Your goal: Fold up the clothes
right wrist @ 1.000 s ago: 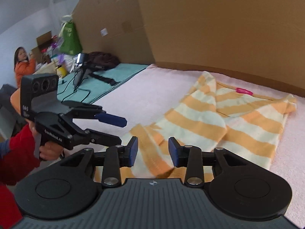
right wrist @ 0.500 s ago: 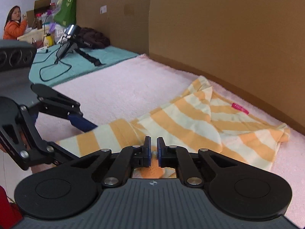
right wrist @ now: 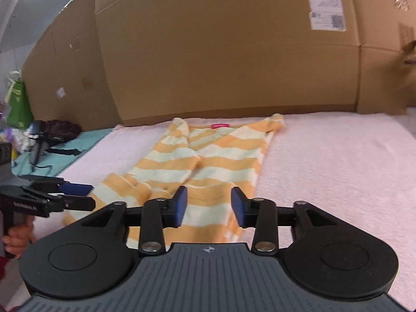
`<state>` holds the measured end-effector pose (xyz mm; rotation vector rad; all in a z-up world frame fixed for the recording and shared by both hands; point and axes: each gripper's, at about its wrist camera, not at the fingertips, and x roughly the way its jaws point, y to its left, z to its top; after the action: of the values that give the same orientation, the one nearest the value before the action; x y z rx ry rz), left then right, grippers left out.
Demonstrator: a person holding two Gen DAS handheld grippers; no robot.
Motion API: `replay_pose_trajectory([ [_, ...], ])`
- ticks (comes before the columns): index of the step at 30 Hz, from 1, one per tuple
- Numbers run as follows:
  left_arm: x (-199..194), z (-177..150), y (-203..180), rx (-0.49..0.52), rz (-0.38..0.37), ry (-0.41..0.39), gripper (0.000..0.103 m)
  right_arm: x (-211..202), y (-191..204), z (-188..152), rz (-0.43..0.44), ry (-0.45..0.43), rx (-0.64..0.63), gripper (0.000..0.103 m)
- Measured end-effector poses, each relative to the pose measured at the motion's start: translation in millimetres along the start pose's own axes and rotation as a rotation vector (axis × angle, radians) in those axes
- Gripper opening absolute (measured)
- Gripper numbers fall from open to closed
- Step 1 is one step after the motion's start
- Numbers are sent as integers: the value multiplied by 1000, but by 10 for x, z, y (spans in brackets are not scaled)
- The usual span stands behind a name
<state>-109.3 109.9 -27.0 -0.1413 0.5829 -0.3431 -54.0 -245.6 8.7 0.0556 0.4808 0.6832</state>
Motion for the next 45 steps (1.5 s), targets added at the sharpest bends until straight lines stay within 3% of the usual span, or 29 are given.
replay_pose_trajectory([
  [3, 138, 18, -9, -18, 24, 28, 39, 43, -29, -95, -41, -7, 44, 48],
  [7, 110, 22, 76, -105, 29, 17, 29, 250, -120, -147, -30, 30, 136, 47],
  [8, 102, 19, 86, -121, 33, 13, 27, 266, -122, -150, -23, 17, 139, 41],
  [10, 75, 5, 50, -117, 55, -1, 19, 254, -93, -141, -42, 1, 123, 14],
  [12, 51, -9, 13, -109, 75, -16, 15, 215, -84, -104, -52, -6, 113, 11],
  [16, 85, -21, 53, -136, 89, -12, 15, 166, -146, -111, -100, -16, 144, 11],
  [19, 82, -8, 61, -139, 94, -10, 16, 131, -176, -141, -117, -31, 152, 18],
  [20, 68, 0, 61, -142, 94, -11, 16, 120, -186, -151, -122, -36, 155, 27],
  [21, 55, 7, 61, -146, 95, -11, 15, 108, -196, -160, -128, -41, 158, 43],
  [22, 20, 19, 57, -147, 89, -24, 14, 97, -206, -170, -133, -46, 161, 48],
  [24, -34, 72, 33, -125, 101, -51, 15, 78, -240, -141, -119, -66, 170, 50],
  [28, 182, 195, 44, -80, 142, -12, 16, 255, -219, -50, -80, -50, 152, 50],
  [29, 254, 205, 48, -69, 149, 0, 18, 311, -210, -34, -83, -39, 144, 47],
  [30, 314, 213, 40, -49, 180, 8, 28, 389, -206, -36, -123, -9, 130, 34],
  [31, 348, 218, 28, -27, 206, 12, 30, 449, -221, -41, -153, 17, 132, 28],
  [34, 332, 201, 31, -31, 229, 7, 32, 390, -395, -68, -134, 22, 257, 33],
  [36, 268, 161, 18, -24, 250, -5, 35, 262, -428, -67, -137, -19, 277, 44],
  [40, -32, 162, -51, -59, 242, -73, 27, -102, -340, -12, 53, -138, 283, 39],
  [43, -124, 229, -246, -50, 132, -139, 28, 10, -139, 7, 290, -79, 332, 38],
  [44, -89, 253, -327, -38, 74, -149, 29, 101, -92, -6, 345, -51, 374, 38],
  [45, -54, 276, -408, -25, 16, -160, 32, 218, -99, -41, 339, -16, 433, 38],
])
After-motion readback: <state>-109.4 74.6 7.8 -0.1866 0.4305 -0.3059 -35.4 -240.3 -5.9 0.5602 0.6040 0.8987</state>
